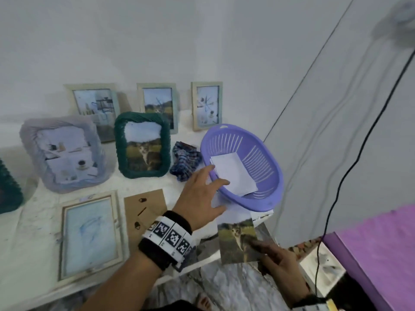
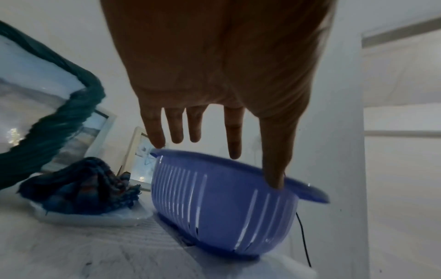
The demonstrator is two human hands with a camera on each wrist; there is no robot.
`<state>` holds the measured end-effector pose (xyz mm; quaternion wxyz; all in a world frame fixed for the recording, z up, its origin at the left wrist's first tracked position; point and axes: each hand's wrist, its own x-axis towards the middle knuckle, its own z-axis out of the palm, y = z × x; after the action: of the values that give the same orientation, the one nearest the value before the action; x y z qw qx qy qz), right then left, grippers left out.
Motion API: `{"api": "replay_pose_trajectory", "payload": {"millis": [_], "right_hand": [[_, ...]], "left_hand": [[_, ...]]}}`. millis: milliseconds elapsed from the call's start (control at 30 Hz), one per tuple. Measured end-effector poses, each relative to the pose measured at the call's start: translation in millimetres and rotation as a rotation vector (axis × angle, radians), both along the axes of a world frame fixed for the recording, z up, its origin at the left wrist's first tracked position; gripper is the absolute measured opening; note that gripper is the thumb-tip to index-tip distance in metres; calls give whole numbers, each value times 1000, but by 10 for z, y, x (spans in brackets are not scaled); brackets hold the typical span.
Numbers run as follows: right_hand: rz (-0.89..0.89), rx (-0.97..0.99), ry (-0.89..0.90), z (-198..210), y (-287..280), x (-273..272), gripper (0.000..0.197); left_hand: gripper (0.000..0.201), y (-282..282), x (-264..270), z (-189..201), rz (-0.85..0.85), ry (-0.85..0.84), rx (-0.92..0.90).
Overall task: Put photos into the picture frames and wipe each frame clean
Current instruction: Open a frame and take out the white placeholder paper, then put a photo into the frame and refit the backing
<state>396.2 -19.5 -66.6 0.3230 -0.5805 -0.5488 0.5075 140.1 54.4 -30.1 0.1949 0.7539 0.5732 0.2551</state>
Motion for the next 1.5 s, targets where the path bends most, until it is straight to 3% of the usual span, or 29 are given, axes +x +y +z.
{"api": "replay_pose_trajectory", "payload": {"millis": [100, 233, 333, 433, 667, 800, 867, 967, 1133, 1267, 1367, 1500], "right_hand": [[140, -45, -104, 49, 69, 218, 48], [245, 51, -216, 8, 186, 445, 49], [315, 115, -270, -13, 334, 507, 44], [311, 169, -294, -36, 569, 447, 36], [296, 261, -415, -75, 1114, 160, 28], [265, 288, -499, -190, 1196, 130, 7], [278, 283, -487, -186, 1184, 157, 17], [321, 278, -485, -53, 1158, 272, 41], [151, 402, -526, 283, 1387, 714, 17], [72, 667, -587, 1033, 1786, 692, 16], [266, 810, -614, 1477, 2067, 287, 20], [707, 727, -837, 1555, 2442, -491, 32]], "left_hand": [[48, 115, 149, -66, 23, 128, 31], [30, 196, 143, -82, 40, 153, 126], [37, 247, 87, -36, 27, 78, 144], [47, 319, 38, 14, 43, -15, 106], [46, 281, 73, -1, 62, -9, 125], [45, 192, 106, -97, 78, -36, 131], [44, 153, 127, -143, 90, -37, 128], [41, 91, 144, -218, 102, -40, 123], [39, 3, 203, -249, 130, -49, 131], [45, -17, 265, -200, 164, -101, 94], [46, -20, 302, -186, 191, -117, 69], [45, -28, 329, -165, 213, -124, 46]]}}
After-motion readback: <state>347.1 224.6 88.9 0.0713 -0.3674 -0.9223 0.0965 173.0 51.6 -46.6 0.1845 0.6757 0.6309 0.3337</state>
